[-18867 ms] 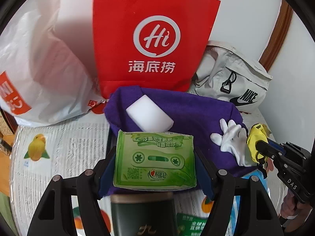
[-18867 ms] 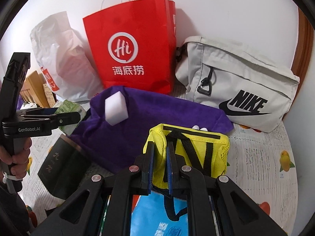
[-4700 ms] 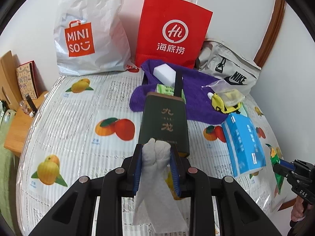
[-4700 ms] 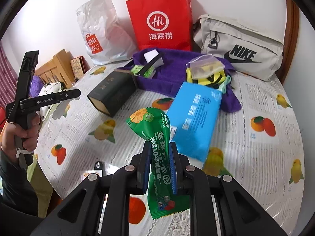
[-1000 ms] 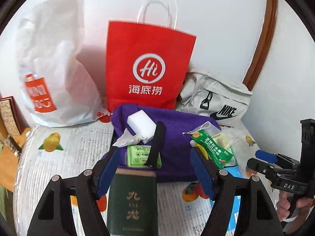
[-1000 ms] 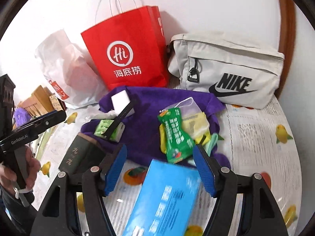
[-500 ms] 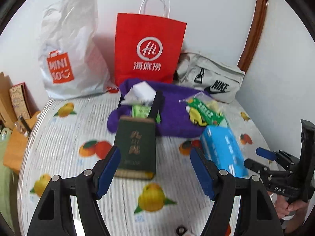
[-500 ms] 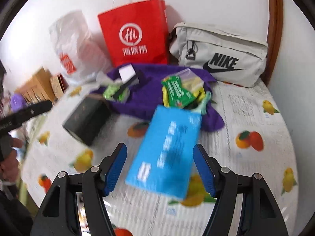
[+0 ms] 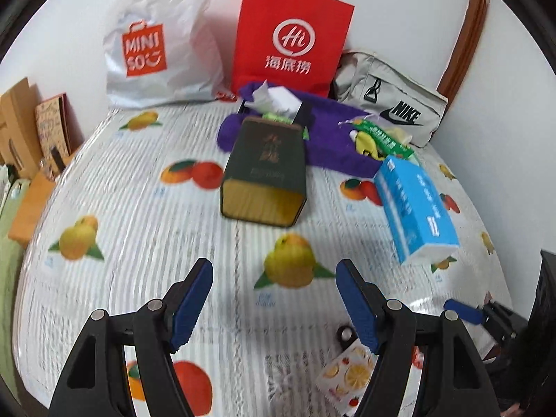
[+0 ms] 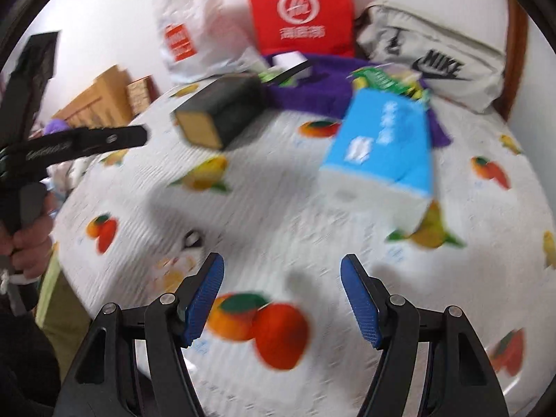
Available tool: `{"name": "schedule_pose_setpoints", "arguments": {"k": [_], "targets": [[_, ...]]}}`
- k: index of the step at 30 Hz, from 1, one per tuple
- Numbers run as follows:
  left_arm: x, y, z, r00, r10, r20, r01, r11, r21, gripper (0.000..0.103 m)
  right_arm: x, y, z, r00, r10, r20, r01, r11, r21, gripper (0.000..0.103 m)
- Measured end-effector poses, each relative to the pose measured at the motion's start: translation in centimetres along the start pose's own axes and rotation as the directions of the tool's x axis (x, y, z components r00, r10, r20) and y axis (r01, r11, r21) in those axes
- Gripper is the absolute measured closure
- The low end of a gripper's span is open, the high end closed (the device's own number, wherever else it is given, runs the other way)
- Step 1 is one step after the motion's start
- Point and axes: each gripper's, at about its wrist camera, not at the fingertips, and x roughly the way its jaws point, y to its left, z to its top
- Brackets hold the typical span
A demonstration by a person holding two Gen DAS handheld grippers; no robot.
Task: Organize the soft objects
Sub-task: 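Lower the right gripper onto the orange-print card and grasp it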
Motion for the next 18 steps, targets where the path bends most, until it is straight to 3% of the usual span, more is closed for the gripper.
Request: {"name": "schedule_pose_setpoints", "arguments": {"k": [12,18], "targets": [[0.1,2.4,-2.2,1.000,-0.021,-0.010,0.021,0.999,-0.033,0.031,2.5,5.3,-2.3,0.996,0.082,-0.023,-0.084,0.994,-0.076,0.034],[-0.3,4.0,-2.3,1.000,-0.021,0.001,0.021,0.998,-0.055,0.031,3.9,8.0,-2.5,1.000,0.020,-0.014,-0.021,0.988,-0.155,0.025]]}}
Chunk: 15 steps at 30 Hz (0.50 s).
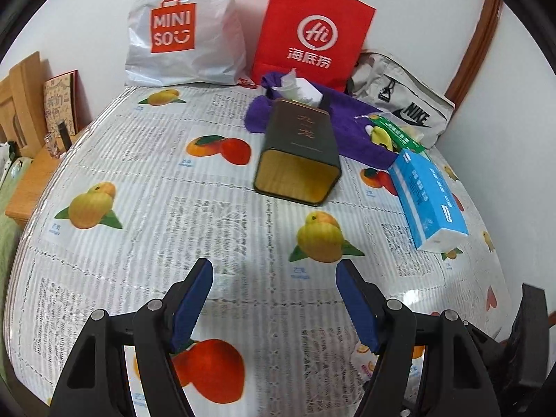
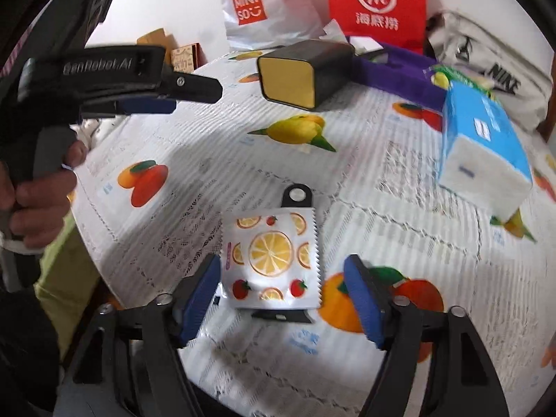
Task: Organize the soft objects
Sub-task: 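Lower the right gripper onto the orange-print card and grasp it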
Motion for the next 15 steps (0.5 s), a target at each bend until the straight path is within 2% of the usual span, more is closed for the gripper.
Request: {"name": "schedule_pose_setpoints", "arguments": {"k": [2,4,5,6,9,15], "targets": [[-0.1,0.4,-0.1,1.000,0.003,0.001,-0.003,1.000,-0.008,0.031,0.2,0.7,0.0,0.999,-0.032,0.022,0.033,0.999,-0.037,0.027],[-0.1,0.8,-0.2,1.000,0.009,-0.001,-0.009,1.000,-0.018,0.031,0.1,0.9,0.0,0.998,-0.029,0.048,0.032,0.998,-0.059,0.043],[0.0,0.9,-0.3,1.000,0.011,-0.004,-0.011,1.000,-0.023,0.031,0.0,0.7,0.2,0.998,-0.026,0.049,0.028,0.998,-0.056,0.060],[0.1,1.1,-0.4,1.000,0.013,-0.008,-0.013,1.000,-0.026,0.031,0.1,0.4,0.6,0.999,-0.022,0.045,0.024,0.999,-0.047,0.067],[0.5,1.3,-0.7,1.000,0.018,-0.021,-0.018,0.999,-0.034,0.031,0.2,-0.6,1.6,0.999,0.015,0.033,-0.014,1.000,-0.008,0.069],[1.1,0.2,-1.0,0.999,0.015,-0.042,-0.015,1.000,-0.010,0.031,-1.3,-2.5,2.3,0.996,0.042,0.080,-0.046,0.998,0.049,0.070]]}}
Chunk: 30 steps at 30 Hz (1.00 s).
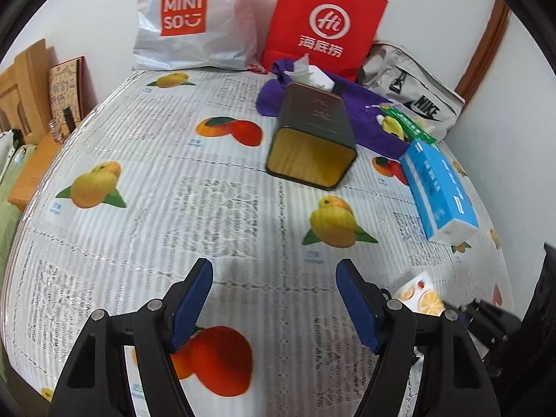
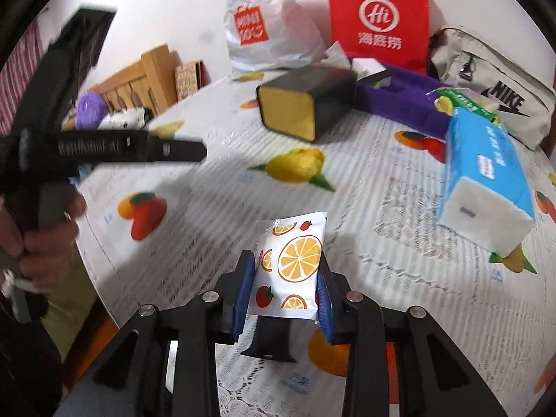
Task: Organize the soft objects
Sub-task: 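Lower the right gripper onto the orange-print card and grasp it, then grasp the black strap with the left gripper while the right lifts the orange-print card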
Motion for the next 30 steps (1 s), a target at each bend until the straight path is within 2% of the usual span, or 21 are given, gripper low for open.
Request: {"name": "schedule_pose_setpoints", "arguments": {"k": [5,11,13,16,22,23,25,26,29,30], "targets": [[0.5,-2.2,-0.3,0.999,-0.040,-0.022,0.041,0.998,0.043,0.031,-1.5,-2.6,-0.3,0.998,-0.059,0.017,0.058,0.997,0.047,0.070],[1.9,-5.0,-1.9,0.995,-0.058,-0.083,0.066,0.993,0.093,0.031,-3.0,-6.3,-1.4,0.991,-0.136,0.011,0.134,0.985,0.106,0.070],[2.3,-5.8,-2.5,0.993,-0.061,-0.099,0.072,0.991,0.113,0.031,-3.4,-7.3,-1.9,0.988,-0.154,0.003,0.152,0.980,0.126,0.075],[2.9,-7.0,-3.5,0.991,-0.063,-0.120,0.079,0.988,0.133,0.031,-4.2,-8.3,-2.5,0.987,-0.162,0.016,0.158,0.975,0.154,0.075],[3.5,-9.9,-4.6,0.996,-0.030,-0.083,0.047,0.976,0.211,0.032,-4.5,-9.4,-3.8,0.984,-0.179,0.012,0.175,0.971,0.161,0.079],[3.6,-10.4,-4.8,0.997,-0.027,-0.076,0.043,0.973,0.228,0.034,-4.7,-9.5,-4.0,0.984,-0.178,0.011,0.173,0.971,0.165,0.079],[3.9,-11.4,-5.0,0.999,0.022,-0.048,-0.008,0.962,0.272,0.045,-4.8,-9.8,-4.3,0.983,-0.181,0.008,0.177,0.969,0.169,0.079],[4.1,-11.8,-5.1,0.998,0.044,-0.033,-0.033,0.954,0.296,0.048,-4.8,-10.0,-4.4,0.983,-0.183,0.007,0.179,0.969,0.170,0.079],[4.2,-12.1,-4.8,0.999,0.042,-0.013,-0.036,0.952,0.304,0.069,-4.9,-10.4,-4.7,0.983,-0.186,0.005,0.182,0.967,0.176,0.079],[4.2,-11.9,-4.5,0.999,0.033,-0.015,-0.027,0.956,0.294,0.080,-5.0,-10.6,-4.8,0.982,-0.188,0.009,0.183,0.967,0.179,0.079]]}}
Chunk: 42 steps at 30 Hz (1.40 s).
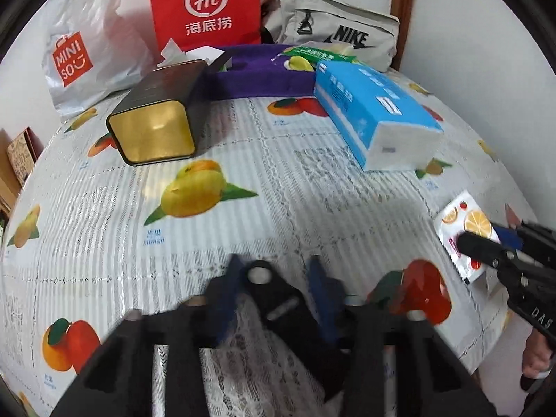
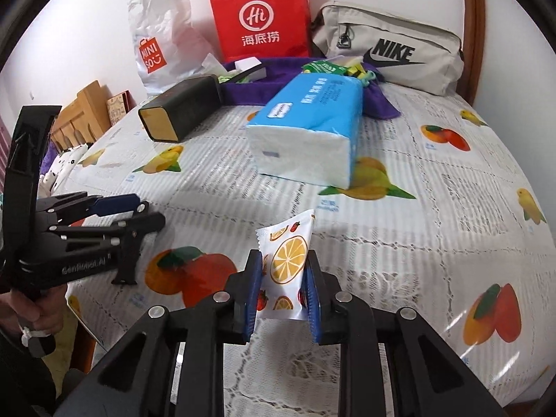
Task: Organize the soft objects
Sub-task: 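Grasp the black strap with the left gripper while the right lifts the orange-print card, then carry the black strap with the left gripper while the right carries the card to the towel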
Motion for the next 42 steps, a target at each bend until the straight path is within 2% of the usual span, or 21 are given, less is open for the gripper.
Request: {"name": "schedule_pose_setpoints", "arguments": {"k": [3,14,17,20,23,25,28,32,33,37,41,42], "targets": [[0.3,0.8,0.6,0.998,-0.060,0.003,0.060,0.997,-0.038,0.083,-0.1,-0.5,0.1,1.000,0.011,0.008,-0.011,1.000,0.017,0.079],[-1.5,2.1,1.3,0.995,-0.085,0.048,0.089,0.993,-0.080,0.083,0.0,-0.6,0.4,0.999,0.041,0.020,-0.042,0.999,0.032,0.079],[-1.0,1.8,1.5,0.998,-0.054,0.015,0.055,0.996,-0.067,0.083,-0.2,-0.3,0.6,0.998,0.053,0.029,-0.054,0.998,0.026,0.079],[-0.6,2.1,1.2,0.998,-0.059,-0.019,0.057,0.994,-0.090,0.083,-0.2,0.0,0.7,0.998,0.054,0.033,-0.054,0.998,0.014,0.079],[-1.0,2.5,0.6,0.998,-0.058,-0.031,0.055,0.992,-0.117,0.076,0.0,-0.1,0.7,0.998,0.052,0.025,-0.053,0.998,0.017,0.079],[-1.2,2.5,0.0,0.997,-0.055,-0.047,0.049,0.991,-0.126,0.066,0.1,-0.1,0.7,0.999,0.050,0.022,-0.050,0.999,0.019,0.079],[-1.3,2.1,-0.9,0.996,-0.045,-0.073,0.037,0.992,-0.118,0.062,0.1,-0.1,0.7,0.998,0.051,0.023,-0.052,0.999,0.015,0.079],[-1.6,1.3,-1.6,0.998,-0.021,-0.063,0.015,0.995,-0.095,0.062,0.0,0.1,0.7,0.998,0.052,0.023,-0.052,0.999,0.010,0.079],[-1.5,0.9,-1.7,0.999,-0.011,-0.047,0.008,0.998,-0.069,0.076,0.0,0.2,0.6,0.998,0.052,0.022,-0.052,0.999,0.008,0.079],[-1.2,0.9,-1.2,1.000,-0.023,-0.016,0.023,0.998,-0.051,0.081,0.1,0.5,0.6,0.998,0.056,0.017,-0.056,0.998,-0.002,0.079],[-1.1,1.3,-0.8,0.999,-0.034,-0.030,0.032,0.998,-0.061,0.079,0.1,0.9,0.5,0.998,0.062,0.017,-0.062,0.998,-0.007,0.079],[-1.2,1.3,-0.9,0.999,-0.020,-0.041,0.017,0.998,-0.061,0.073,0.1,1.0,0.5,0.998,0.063,0.016,-0.062,0.998,-0.011,0.079]]}}
